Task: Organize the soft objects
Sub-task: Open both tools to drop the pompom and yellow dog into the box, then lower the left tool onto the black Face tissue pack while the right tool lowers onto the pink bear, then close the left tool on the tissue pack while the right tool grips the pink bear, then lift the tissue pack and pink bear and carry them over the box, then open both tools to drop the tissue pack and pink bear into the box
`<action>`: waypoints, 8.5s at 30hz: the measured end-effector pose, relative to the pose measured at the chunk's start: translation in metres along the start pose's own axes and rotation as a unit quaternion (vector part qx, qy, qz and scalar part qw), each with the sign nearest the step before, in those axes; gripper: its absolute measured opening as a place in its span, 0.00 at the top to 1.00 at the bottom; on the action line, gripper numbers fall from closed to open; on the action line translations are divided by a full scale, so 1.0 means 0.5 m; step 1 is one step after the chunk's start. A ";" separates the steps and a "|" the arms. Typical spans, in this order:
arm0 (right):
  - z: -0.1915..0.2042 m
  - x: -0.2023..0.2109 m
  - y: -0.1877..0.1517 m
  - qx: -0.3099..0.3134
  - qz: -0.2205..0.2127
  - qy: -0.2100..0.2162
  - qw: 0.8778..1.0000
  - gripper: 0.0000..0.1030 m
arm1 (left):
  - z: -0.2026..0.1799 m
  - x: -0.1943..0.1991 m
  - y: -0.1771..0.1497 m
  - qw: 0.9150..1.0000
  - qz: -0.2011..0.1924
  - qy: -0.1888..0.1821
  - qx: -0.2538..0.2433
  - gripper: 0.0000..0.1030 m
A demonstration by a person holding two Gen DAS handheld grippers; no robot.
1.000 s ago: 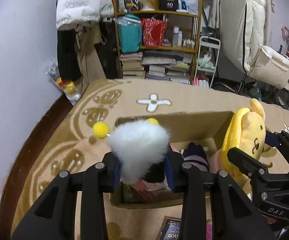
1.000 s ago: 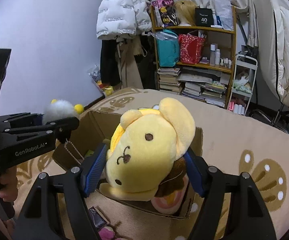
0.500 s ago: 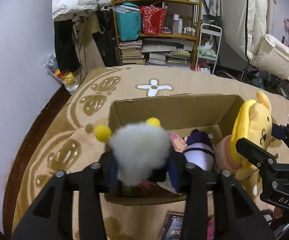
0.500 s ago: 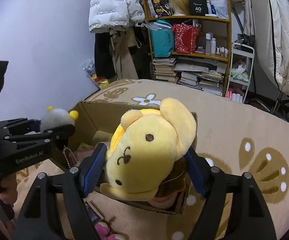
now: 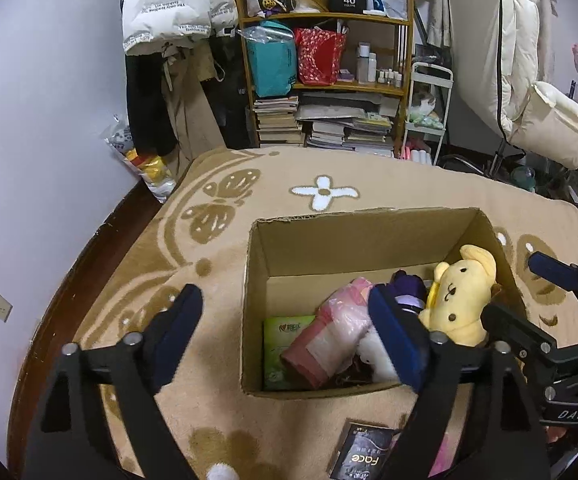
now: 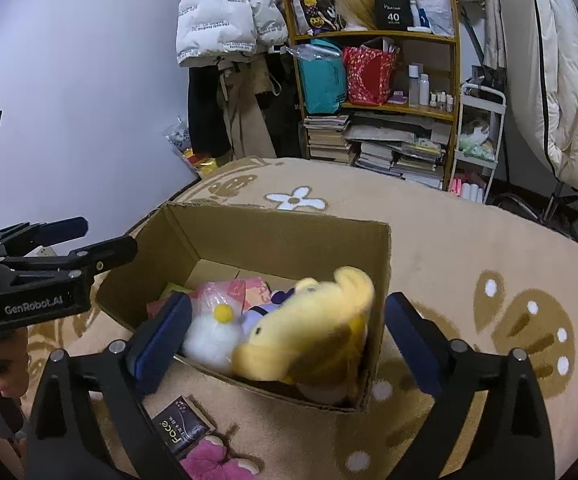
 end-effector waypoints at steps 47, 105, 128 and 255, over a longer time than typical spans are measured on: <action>0.149 0.194 -0.126 -0.021 0.059 0.016 0.998 0.02 | 0.095 0.180 -0.154 0.996 0.083 0.027 0.000 0.06; 0.152 -0.052 -0.242 -0.040 0.233 0.065 0.970 0.02 | 0.025 -0.051 -0.226 0.974 0.226 -0.006 -0.012 0.06; 0.169 -0.089 -0.247 -0.058 0.234 0.098 0.965 0.02 | 0.007 -0.120 -0.262 0.962 0.273 -0.005 -0.016 0.06; -0.022 -0.035 0.024 -0.045 0.017 0.025 0.999 0.42 | 0.010 -0.024 0.001 0.999 0.012 -0.049 0.000 0.55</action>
Point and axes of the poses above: each gripper's, at about its wrist camera, not at the fingertips, and x roughly against the way its jaws point, z to its left, y to its top, the point moved 1 cm from there along -x, roughly the way its jaws point, and after that the axes turned 14 degrees about x, right-handed, at the moved point
